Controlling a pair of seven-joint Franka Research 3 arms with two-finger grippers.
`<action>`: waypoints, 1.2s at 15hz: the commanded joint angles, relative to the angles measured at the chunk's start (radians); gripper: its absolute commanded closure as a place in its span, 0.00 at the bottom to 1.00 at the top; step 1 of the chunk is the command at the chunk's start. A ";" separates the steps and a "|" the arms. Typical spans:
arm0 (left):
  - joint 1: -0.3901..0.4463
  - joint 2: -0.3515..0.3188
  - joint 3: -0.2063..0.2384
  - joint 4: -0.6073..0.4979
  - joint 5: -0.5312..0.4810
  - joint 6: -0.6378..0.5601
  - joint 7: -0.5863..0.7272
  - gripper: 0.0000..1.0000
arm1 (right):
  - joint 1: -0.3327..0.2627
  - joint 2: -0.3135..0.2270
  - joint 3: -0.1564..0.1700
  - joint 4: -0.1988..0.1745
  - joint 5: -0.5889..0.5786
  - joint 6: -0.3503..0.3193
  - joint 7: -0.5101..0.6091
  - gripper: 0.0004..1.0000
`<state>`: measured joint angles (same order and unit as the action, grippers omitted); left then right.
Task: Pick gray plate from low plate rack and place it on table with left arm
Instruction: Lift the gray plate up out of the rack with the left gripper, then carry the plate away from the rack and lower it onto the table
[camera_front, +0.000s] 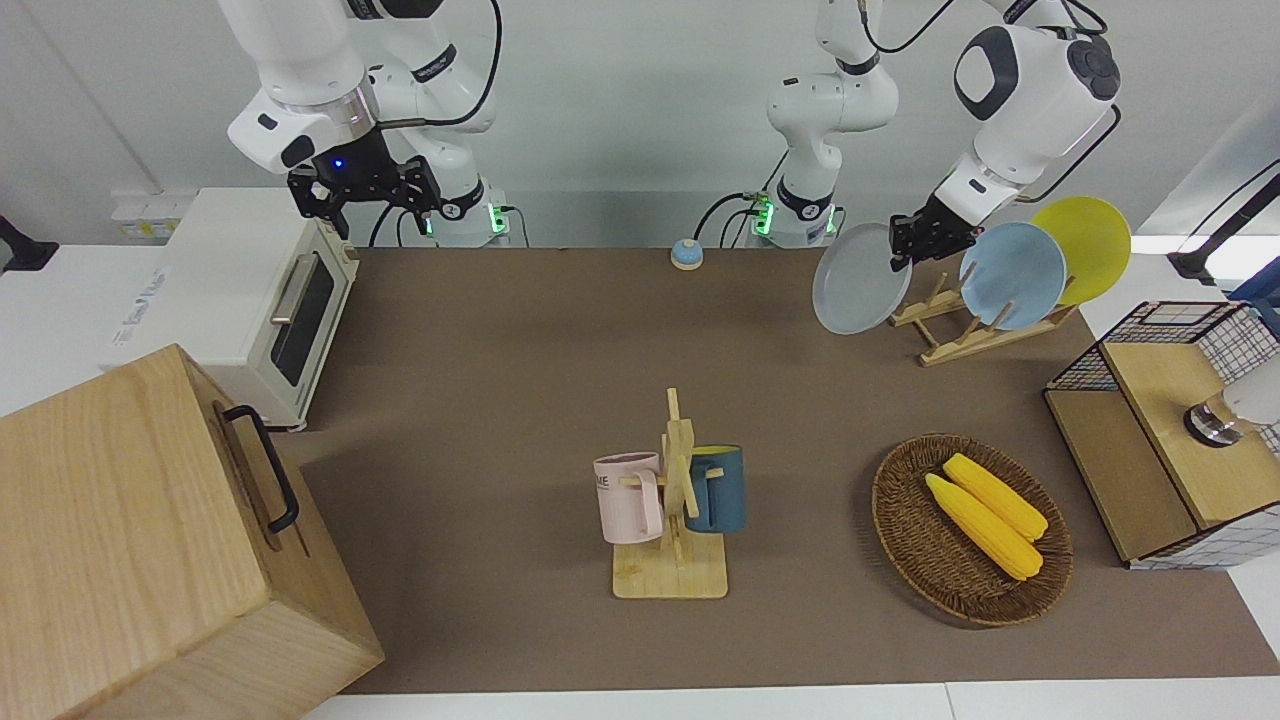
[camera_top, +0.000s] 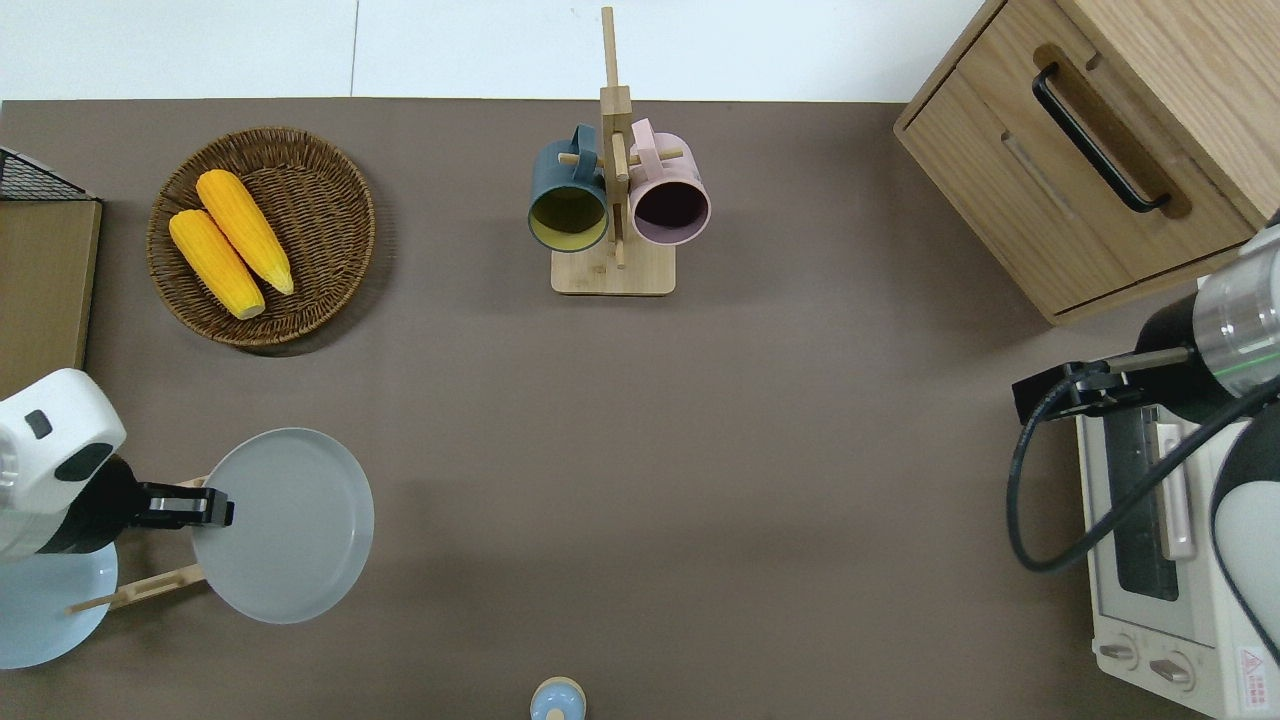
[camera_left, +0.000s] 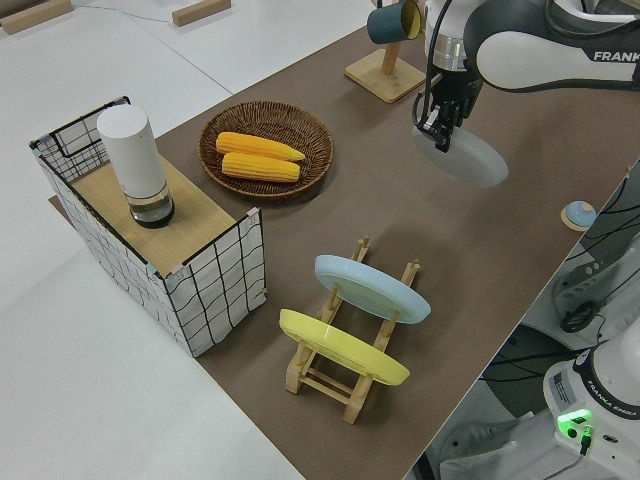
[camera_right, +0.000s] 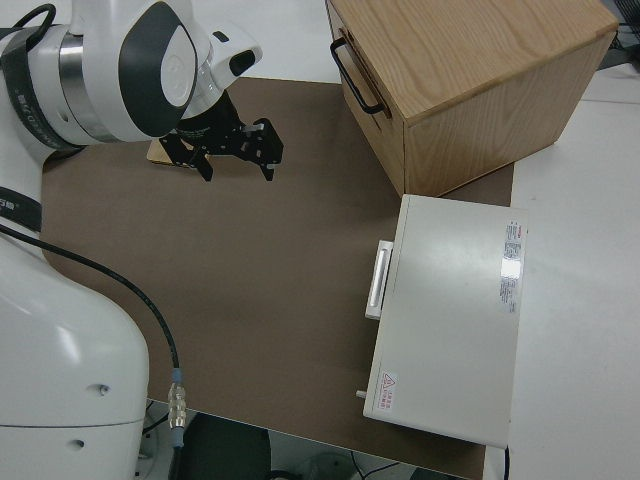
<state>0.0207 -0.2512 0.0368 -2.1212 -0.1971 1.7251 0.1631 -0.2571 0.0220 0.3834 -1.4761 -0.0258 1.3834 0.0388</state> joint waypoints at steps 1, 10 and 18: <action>-0.122 0.015 0.077 -0.026 -0.086 0.020 0.045 0.94 | -0.025 -0.002 0.022 0.008 -0.006 -0.012 0.012 0.02; -0.137 0.059 0.095 -0.190 -0.252 0.214 0.219 0.94 | -0.025 -0.002 0.022 0.008 -0.006 -0.012 0.012 0.02; -0.133 0.118 0.095 -0.244 -0.282 0.275 0.220 0.88 | -0.025 -0.004 0.022 0.008 -0.006 -0.014 0.012 0.02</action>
<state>-0.0986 -0.1449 0.1186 -2.3477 -0.4580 1.9714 0.3666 -0.2571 0.0220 0.3834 -1.4761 -0.0258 1.3834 0.0388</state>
